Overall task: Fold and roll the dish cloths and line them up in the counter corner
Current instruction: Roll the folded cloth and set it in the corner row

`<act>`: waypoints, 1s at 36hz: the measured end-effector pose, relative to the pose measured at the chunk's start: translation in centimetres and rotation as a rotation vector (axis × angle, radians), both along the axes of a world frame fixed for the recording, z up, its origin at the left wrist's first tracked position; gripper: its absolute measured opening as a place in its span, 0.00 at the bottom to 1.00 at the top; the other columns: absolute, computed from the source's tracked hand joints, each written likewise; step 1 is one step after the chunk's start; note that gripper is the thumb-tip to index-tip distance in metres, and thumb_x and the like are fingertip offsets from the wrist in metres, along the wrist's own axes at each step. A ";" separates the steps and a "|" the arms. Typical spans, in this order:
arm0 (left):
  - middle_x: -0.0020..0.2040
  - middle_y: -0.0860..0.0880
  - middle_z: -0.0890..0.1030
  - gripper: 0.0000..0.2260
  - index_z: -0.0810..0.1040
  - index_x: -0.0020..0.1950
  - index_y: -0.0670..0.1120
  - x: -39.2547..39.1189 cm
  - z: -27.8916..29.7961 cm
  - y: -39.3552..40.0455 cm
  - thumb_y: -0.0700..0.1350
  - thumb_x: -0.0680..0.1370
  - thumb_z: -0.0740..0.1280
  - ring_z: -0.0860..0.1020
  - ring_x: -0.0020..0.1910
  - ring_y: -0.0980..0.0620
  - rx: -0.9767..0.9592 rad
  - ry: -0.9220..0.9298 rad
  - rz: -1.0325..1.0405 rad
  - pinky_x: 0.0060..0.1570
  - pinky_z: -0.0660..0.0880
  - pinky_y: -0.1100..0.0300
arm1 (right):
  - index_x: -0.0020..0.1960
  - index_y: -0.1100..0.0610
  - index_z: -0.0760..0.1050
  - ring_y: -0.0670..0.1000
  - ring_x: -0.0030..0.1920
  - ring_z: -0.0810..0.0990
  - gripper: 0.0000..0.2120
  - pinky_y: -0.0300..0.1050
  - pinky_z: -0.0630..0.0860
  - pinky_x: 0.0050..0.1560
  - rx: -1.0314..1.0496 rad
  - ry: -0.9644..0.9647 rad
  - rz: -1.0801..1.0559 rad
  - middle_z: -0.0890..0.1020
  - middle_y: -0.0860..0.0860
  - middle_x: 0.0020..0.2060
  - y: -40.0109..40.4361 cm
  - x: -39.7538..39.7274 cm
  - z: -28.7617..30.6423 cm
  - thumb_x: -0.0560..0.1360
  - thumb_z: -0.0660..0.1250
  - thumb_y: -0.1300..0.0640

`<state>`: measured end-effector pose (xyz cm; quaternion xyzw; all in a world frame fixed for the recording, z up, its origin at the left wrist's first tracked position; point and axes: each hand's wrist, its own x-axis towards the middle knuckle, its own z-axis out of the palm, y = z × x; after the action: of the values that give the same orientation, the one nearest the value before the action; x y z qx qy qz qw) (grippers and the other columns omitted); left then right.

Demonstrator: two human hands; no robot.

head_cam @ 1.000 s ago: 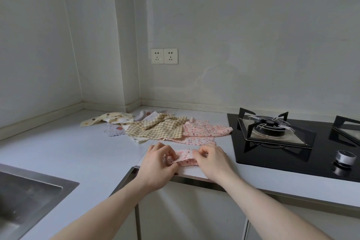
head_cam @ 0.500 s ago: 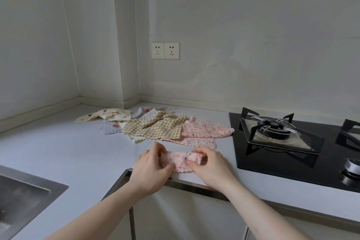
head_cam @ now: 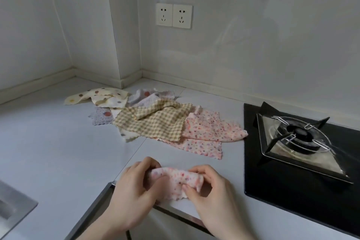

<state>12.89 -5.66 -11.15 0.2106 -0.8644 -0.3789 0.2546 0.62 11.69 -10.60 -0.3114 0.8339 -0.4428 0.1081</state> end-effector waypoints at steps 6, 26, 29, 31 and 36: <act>0.36 0.55 0.79 0.06 0.74 0.43 0.55 -0.9 2.0 0.8 0.51 0.76 0.71 0.78 0.39 0.52 0.154 -0.139 0.060 0.40 0.76 0.51 | 0.48 0.47 0.81 0.41 0.47 0.83 0.10 0.37 0.80 0.47 -0.015 -0.297 -0.004 0.86 0.41 0.44 0.2 0.0 3.3 0.71 0.77 0.58; 0.34 0.47 0.81 0.08 0.78 0.50 0.40 1.5 28.0 10.7 0.43 0.77 0.74 0.79 0.32 0.54 0.649 -0.268 -0.270 0.32 0.74 0.63 | 0.40 0.52 0.71 0.46 0.33 0.77 0.12 0.42 0.75 0.42 0.031 -0.474 -0.177 0.78 0.49 0.29 14.3 5.6 27.4 0.79 0.70 0.51; 0.30 0.51 0.78 0.10 0.76 0.48 0.41 -0.4 29.7 12.8 0.48 0.79 0.71 0.74 0.28 0.57 0.612 -0.318 -0.352 0.33 0.73 0.60 | 0.38 0.51 0.70 0.45 0.34 0.77 0.13 0.39 0.75 0.42 0.003 -0.427 -0.243 0.77 0.47 0.30 16.6 5.5 29.4 0.79 0.70 0.51; 0.28 0.54 0.76 0.11 0.74 0.48 0.41 -1.9 30.4 14.1 0.48 0.80 0.70 0.72 0.28 0.57 0.589 -0.339 -0.399 0.35 0.73 0.56 | 0.38 0.48 0.71 0.44 0.34 0.78 0.13 0.37 0.74 0.41 -0.003 -0.393 -0.287 0.78 0.46 0.30 18.4 5.3 30.1 0.79 0.69 0.50; 0.30 0.51 0.79 0.08 0.77 0.49 0.38 -5.3 32.2 18.9 0.43 0.81 0.68 0.75 0.29 0.58 0.545 -0.327 -0.535 0.32 0.74 0.61 | 0.42 0.46 0.76 0.43 0.36 0.80 0.08 0.39 0.78 0.43 -0.065 -0.363 -0.400 0.80 0.45 0.32 23.7 4.5 30.8 0.79 0.69 0.50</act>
<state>7.61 13.27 21.02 0.0958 -0.7857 -0.6083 -0.0587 5.08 35.41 20.24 -0.0591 0.8311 -0.5305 0.1559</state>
